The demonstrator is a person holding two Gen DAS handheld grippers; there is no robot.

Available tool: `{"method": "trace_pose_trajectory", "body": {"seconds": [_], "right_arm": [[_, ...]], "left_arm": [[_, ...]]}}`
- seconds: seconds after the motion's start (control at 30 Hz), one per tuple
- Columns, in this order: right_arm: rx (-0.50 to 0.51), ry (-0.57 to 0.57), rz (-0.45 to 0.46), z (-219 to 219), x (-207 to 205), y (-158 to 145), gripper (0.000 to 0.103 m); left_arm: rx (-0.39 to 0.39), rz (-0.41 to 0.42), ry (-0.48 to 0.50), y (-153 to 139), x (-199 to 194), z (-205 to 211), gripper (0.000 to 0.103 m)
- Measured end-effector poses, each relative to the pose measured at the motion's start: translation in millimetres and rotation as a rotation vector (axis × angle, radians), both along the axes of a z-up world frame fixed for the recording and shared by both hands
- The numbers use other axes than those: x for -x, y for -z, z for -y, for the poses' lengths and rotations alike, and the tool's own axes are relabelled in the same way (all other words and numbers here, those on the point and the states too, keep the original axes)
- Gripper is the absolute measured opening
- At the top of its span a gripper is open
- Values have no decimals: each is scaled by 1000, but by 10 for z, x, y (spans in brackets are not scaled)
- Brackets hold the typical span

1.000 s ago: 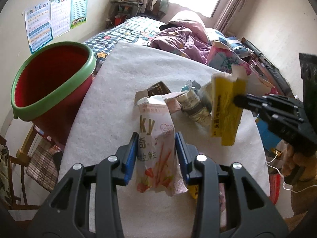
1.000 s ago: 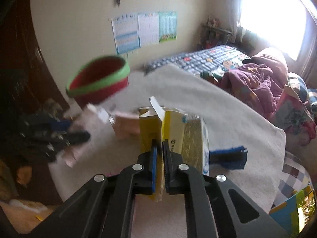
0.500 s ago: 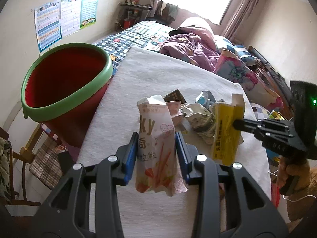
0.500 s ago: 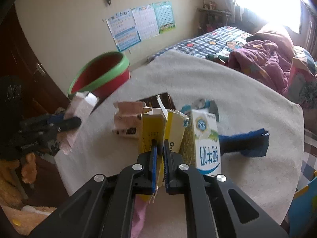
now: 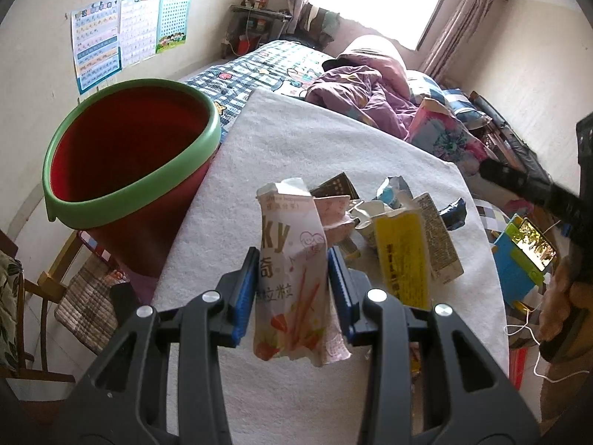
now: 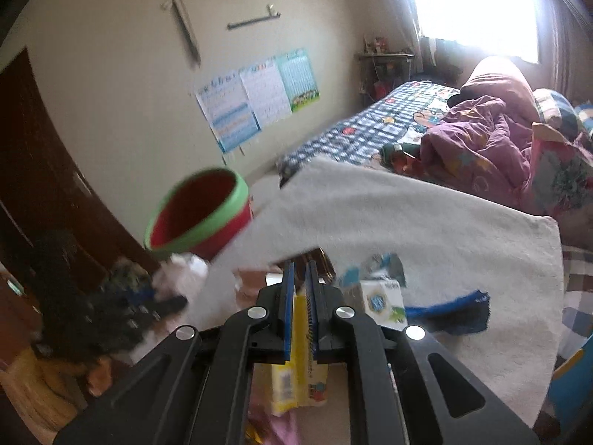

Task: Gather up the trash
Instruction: 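Carry the white bag over the red bucket with the left tool while the right tool follows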

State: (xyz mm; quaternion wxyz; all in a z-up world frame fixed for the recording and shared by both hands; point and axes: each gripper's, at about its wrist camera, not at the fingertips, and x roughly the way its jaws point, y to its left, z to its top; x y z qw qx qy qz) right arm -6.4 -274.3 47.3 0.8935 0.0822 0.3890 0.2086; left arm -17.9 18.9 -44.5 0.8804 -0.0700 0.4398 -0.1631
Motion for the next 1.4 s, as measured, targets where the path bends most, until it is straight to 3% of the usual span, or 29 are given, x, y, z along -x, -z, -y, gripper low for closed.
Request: {"method": "trace_pose_trajectory", "body": {"seconds": [0.53,1.4], "right_arm": [[-25,-75,8,-426,-222,-108,9],[-28,-100,0,-1159,-594,-133,9]], "left_arm": [[-9,31,-55,-89,-202,-252,36],[4,41,-48,-78,-668,-885,36]]}}
